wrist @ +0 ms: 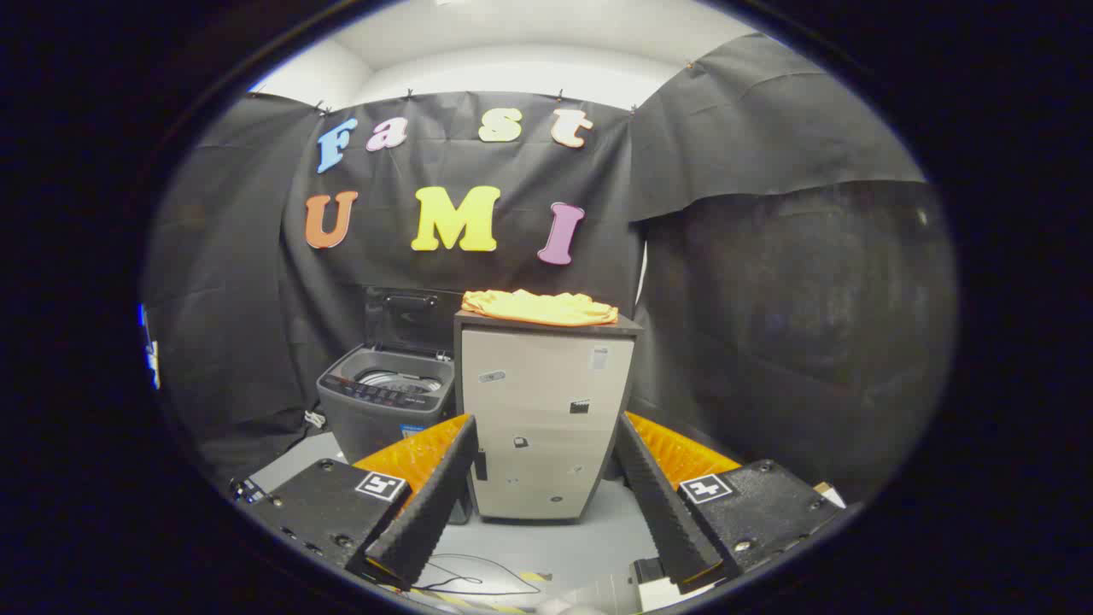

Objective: Put the clothes into the washing machine and then close the washing machine lid.

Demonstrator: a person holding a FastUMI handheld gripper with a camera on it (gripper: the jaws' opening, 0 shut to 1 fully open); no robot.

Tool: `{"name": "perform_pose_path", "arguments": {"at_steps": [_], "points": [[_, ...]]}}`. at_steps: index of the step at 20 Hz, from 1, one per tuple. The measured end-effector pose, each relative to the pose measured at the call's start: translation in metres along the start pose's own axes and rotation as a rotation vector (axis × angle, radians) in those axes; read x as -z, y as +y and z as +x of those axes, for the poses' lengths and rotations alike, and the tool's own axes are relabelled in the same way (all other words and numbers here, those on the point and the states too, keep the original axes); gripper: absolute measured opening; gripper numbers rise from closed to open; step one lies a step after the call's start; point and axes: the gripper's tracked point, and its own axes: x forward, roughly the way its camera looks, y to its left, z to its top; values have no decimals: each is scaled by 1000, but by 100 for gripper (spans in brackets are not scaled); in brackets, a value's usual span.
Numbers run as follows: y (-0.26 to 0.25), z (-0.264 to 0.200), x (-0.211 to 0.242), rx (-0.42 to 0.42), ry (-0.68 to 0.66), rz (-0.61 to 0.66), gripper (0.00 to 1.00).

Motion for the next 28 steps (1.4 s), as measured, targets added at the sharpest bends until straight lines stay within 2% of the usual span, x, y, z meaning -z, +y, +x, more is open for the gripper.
{"name": "perform_pose_path", "arguments": {"at_steps": [21,28], "points": [[6,-6,-7,19,4,3,100],[2,14,-41,39,1,27,100]]}}
